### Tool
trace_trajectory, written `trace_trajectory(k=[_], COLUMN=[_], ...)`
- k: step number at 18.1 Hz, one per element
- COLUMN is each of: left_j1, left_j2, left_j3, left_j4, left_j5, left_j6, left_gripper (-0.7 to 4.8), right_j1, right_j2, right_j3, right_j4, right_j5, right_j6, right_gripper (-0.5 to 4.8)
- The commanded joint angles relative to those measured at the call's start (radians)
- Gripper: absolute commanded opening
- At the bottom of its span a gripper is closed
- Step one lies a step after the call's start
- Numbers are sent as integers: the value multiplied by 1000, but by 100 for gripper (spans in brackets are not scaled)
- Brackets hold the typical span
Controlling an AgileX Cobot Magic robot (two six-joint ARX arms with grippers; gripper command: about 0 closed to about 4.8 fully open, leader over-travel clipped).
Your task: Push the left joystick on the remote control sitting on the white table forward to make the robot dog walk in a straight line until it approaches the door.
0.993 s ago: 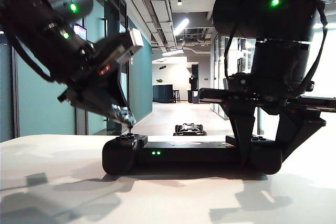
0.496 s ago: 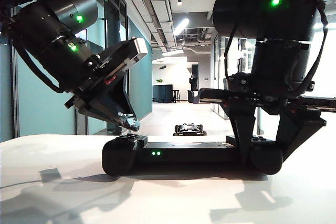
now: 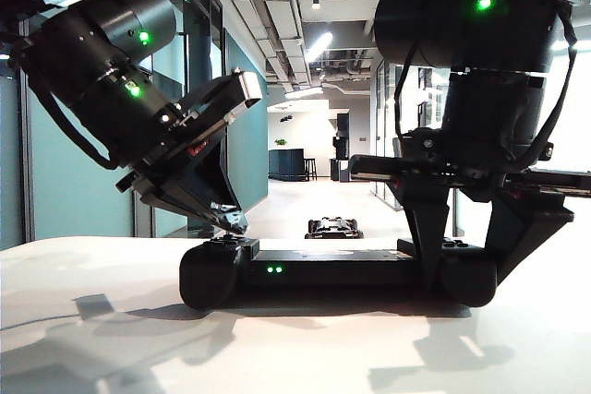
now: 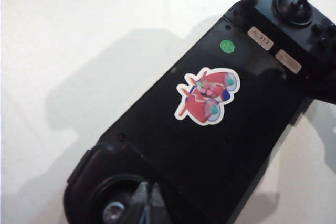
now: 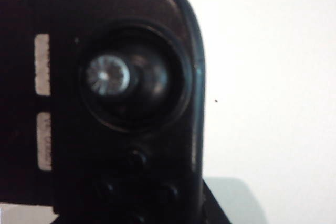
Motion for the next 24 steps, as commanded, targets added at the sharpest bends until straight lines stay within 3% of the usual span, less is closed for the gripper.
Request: trace_trajectory(k=[1, 24], left_j1=[0, 0], left_j2=[1, 7], left_j3=[4, 4], left_j4=[15, 34], left_j5=[-11, -37], left_j6=[4, 4], left_gripper=[-6, -5], right_j1=[2, 2], right_j2=[-6, -6], right_j3=[8, 8], right_j4=[6, 6], right_j5=[-21, -21], right_j6=[7, 6], right_gripper=[175, 175])
